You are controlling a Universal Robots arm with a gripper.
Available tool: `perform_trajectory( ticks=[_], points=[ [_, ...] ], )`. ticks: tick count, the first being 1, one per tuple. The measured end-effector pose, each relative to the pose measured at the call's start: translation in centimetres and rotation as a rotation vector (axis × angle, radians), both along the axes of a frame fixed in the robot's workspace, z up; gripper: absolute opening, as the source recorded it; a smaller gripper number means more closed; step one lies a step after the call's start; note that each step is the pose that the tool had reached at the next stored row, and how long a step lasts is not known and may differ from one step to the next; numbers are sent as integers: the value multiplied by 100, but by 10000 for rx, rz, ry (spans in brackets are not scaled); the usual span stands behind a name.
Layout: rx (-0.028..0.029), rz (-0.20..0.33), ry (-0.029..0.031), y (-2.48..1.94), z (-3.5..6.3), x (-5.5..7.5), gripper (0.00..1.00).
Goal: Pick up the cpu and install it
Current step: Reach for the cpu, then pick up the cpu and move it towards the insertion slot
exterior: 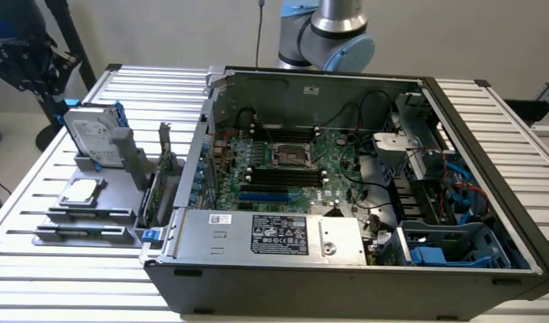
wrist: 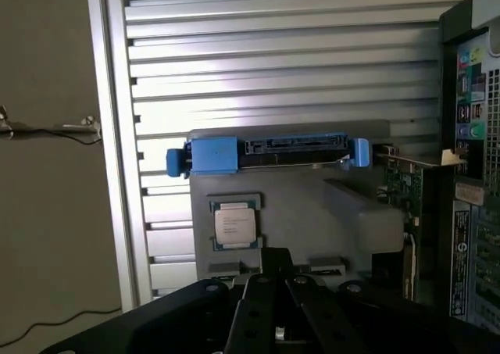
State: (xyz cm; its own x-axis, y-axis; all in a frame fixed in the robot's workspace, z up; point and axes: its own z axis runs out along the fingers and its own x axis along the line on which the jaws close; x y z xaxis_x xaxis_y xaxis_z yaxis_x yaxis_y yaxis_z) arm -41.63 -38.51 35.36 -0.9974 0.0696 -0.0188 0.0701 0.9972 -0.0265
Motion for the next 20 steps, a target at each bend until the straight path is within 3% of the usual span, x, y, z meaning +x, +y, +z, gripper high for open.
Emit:
perform_trajectory(
  ticks=[5, 20],
  points=[
    [-34, -1, 27, 2, -26, -189, 11],
    [-34, 0, 29, 10, -26, -190, 12]
  ],
)
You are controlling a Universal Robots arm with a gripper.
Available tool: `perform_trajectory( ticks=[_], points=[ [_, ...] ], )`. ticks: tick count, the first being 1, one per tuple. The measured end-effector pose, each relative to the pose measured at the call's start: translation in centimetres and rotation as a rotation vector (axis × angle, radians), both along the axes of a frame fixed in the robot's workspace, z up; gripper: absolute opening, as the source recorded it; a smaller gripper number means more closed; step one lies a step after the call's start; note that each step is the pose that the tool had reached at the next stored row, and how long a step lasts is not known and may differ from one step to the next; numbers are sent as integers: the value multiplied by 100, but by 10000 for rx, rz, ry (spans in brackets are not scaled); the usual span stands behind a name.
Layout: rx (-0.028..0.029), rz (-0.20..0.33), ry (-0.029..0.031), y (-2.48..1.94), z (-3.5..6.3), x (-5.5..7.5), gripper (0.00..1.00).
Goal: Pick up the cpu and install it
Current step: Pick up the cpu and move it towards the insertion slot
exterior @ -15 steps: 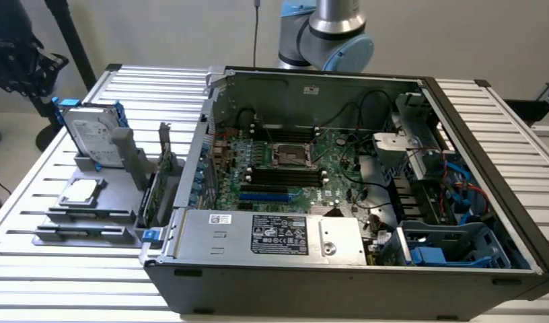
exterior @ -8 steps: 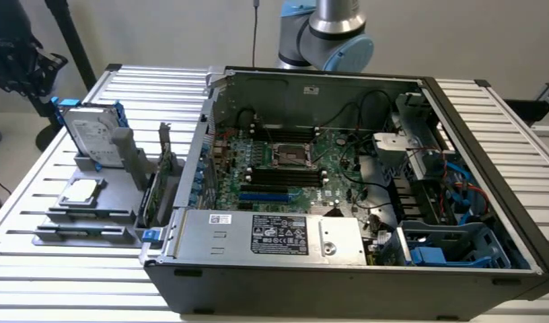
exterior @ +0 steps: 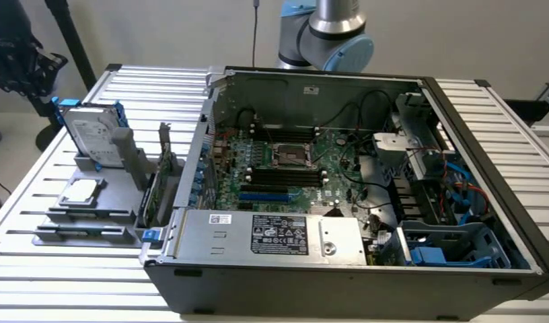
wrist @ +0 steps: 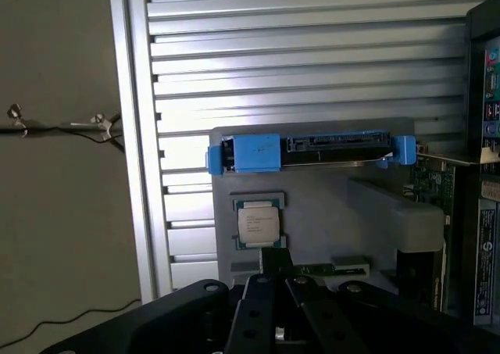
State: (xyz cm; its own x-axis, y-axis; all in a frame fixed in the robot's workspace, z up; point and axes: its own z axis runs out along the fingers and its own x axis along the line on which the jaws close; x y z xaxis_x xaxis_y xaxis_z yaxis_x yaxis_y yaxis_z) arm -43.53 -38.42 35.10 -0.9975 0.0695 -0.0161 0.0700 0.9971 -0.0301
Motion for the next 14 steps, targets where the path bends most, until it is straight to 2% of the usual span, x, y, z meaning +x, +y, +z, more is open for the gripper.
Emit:
perform_trajectory(
  ticks=[1, 2, 3, 5, 8, 9, 11, 12, 14],
  points=[
    [0, 0, -1, 0, 0, 0, 12],
    [0, 0, -1, 0, 0, 0, 24],
    [0, 0, 0, 0, 0, 0, 24],
    [0, 0, 0, 1, 0, -1, 36],
    [0, -2, 0, 2, -1, -15, 42],
    [0, -1, 0, 2, -3, -28, 53],
    [0, 5, -1, -1, -15, -46, 53],
    [1, 13, -2, -10, -33, -49, 60],
    [0, 37, 11, -35, -68, -52, 60]
  ],
)
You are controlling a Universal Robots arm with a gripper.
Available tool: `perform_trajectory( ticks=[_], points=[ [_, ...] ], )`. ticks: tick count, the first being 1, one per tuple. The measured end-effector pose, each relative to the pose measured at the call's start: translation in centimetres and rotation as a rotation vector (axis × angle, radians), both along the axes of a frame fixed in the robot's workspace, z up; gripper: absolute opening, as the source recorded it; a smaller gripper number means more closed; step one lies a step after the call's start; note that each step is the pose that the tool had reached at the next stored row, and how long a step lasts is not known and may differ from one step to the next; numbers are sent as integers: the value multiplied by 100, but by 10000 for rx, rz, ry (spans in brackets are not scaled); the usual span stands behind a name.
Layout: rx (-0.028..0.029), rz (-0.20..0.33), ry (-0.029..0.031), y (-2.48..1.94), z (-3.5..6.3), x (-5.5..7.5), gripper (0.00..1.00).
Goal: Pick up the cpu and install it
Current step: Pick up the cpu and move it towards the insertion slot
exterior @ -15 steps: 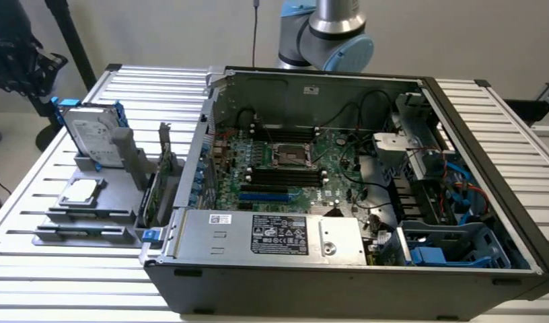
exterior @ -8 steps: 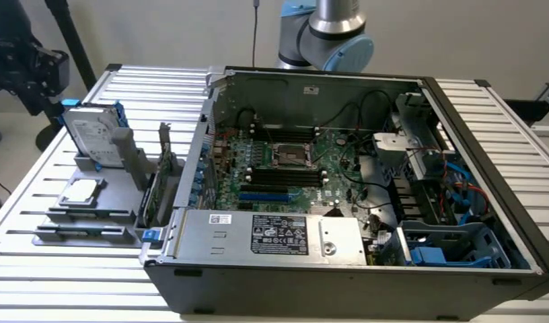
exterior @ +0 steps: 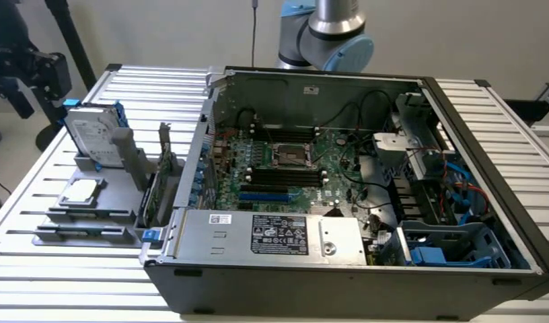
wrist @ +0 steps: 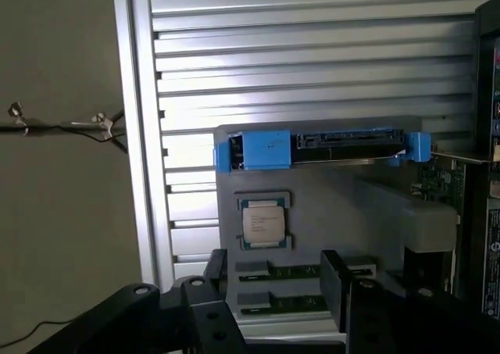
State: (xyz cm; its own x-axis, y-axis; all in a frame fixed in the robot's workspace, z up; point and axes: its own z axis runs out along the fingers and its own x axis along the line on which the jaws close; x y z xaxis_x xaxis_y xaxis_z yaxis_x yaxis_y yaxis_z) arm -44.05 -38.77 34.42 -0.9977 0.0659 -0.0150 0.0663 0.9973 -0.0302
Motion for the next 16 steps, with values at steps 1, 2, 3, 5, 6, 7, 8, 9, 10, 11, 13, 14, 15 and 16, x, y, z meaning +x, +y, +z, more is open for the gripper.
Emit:
perform_trajectory(
  ticks=[1, 2, 3, 5, 6, 7, 8, 9, 10, 11, 13, 14, 15, 16],
  points=[
    [1, 17, 8, -15, -18, 0, 60],
    [0, 36, 23, -32, -36, -1, 60],
    [2, 57, 35, -49, -54, 0, 60],
    [7, 97, 57, -84, -92, 0, 60],
    [10, 117, 68, -102, -110, 0, 60],
    [13, 141, 82, -121, -129, 0, 60],
    [17, 168, 102, -141, -146, 0, 60],
    [24, 196, 119, -161, -164, 0, 60],
    [31, 225, 133, -181, -182, 1, 60],
    [39, 256, 144, -201, -202, 0, 60],
    [49, 322, 150, -232, -238, 0, 60],
    [52, 365, 148, -241, -257, 1, 60],
    [51, 412, 150, -248, -274, 0, 60],
    [50, 462, 152, -252, -291, 0, 60]
  ],
)
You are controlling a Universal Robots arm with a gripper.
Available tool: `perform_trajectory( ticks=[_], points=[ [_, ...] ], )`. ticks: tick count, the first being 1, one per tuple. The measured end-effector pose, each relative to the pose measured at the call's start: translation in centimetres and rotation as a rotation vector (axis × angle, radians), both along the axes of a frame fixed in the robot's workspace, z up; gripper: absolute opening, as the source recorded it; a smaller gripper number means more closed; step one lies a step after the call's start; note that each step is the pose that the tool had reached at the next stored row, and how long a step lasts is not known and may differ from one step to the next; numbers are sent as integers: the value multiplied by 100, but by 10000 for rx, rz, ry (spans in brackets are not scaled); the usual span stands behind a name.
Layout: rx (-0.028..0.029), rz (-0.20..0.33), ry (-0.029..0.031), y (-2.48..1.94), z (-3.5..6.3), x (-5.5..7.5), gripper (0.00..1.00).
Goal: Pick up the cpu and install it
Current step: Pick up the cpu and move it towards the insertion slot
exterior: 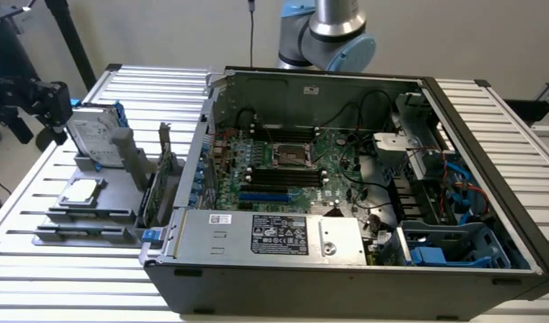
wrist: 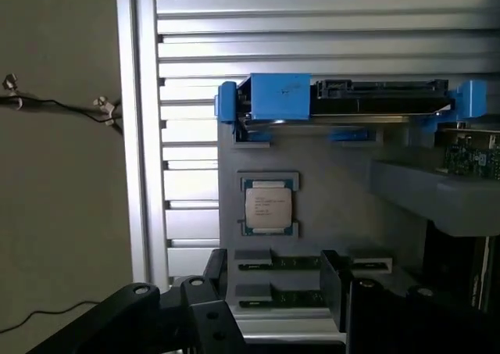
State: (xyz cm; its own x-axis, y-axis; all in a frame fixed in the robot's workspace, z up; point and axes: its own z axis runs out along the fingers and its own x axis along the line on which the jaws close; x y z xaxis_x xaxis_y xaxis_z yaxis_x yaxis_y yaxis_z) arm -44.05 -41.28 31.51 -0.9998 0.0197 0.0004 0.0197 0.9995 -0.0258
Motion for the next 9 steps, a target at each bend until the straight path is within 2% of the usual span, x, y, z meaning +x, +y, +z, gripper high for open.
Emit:
perform_trajectory(
  ticks=[9],
  points=[
    [1, 437, -2, -4, -165, 36, 60]
  ],
)
